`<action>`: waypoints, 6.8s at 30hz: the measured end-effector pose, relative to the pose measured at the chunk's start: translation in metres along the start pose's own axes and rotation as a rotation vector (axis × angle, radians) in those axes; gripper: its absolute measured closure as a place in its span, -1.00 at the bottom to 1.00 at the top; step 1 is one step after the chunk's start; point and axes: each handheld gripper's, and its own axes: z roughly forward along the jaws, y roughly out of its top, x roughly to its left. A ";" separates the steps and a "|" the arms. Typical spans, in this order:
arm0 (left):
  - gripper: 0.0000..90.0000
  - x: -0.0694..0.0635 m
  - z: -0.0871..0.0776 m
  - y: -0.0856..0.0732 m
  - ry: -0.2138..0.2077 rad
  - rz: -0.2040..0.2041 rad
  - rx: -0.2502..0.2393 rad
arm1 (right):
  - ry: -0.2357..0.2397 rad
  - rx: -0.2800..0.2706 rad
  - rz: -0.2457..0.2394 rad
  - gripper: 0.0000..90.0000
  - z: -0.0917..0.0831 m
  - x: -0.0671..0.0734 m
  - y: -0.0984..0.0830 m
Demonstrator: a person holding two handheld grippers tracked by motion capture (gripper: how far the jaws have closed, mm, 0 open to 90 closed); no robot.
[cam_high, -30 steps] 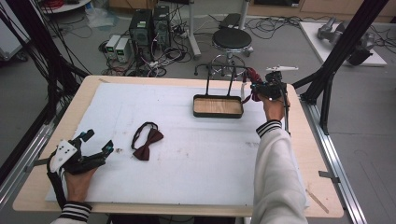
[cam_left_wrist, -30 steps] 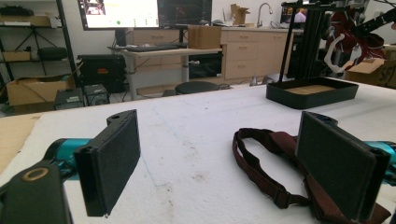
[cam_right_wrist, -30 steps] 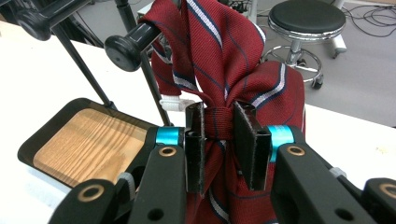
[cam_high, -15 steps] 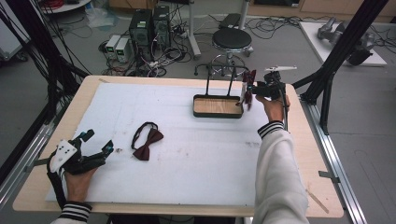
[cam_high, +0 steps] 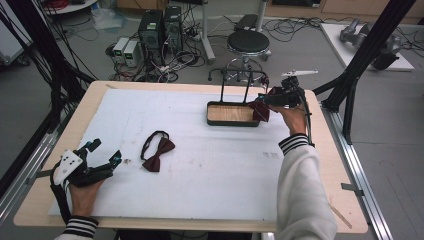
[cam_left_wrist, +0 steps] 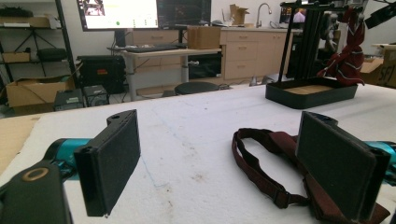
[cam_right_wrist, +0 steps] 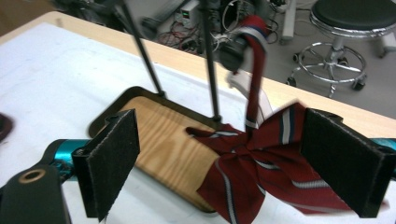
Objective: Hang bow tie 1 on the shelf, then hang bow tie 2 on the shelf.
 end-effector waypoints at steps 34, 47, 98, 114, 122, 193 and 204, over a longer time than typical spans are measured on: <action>-0.68 0.001 0.001 0.000 0.007 -0.008 0.001 | 0.047 -0.382 -0.031 -0.74 -0.093 0.071 -0.104; -0.68 0.000 0.001 0.000 0.006 -0.007 0.000 | -0.003 -0.427 -0.024 -0.74 -0.085 0.081 -0.147; -0.72 0.004 0.022 0.059 -0.114 -0.007 0.214 | -0.018 -0.444 0.004 -0.74 -0.074 0.086 -0.183; -0.72 -0.017 0.068 0.080 -0.346 0.031 0.461 | -0.028 -0.476 -0.011 -0.74 -0.076 0.090 -0.186; -0.72 -0.029 0.085 0.073 -0.386 0.065 0.603 | -0.040 -0.480 -0.023 -0.74 -0.076 0.091 -0.192; 0.65 -0.067 0.134 0.039 -0.272 0.168 0.948 | -0.068 -0.529 -0.075 -0.74 -0.070 0.096 -0.216; 0.66 -0.068 0.130 0.047 -0.279 0.179 0.879 | -0.063 -0.527 -0.069 -0.74 -0.070 0.096 -0.216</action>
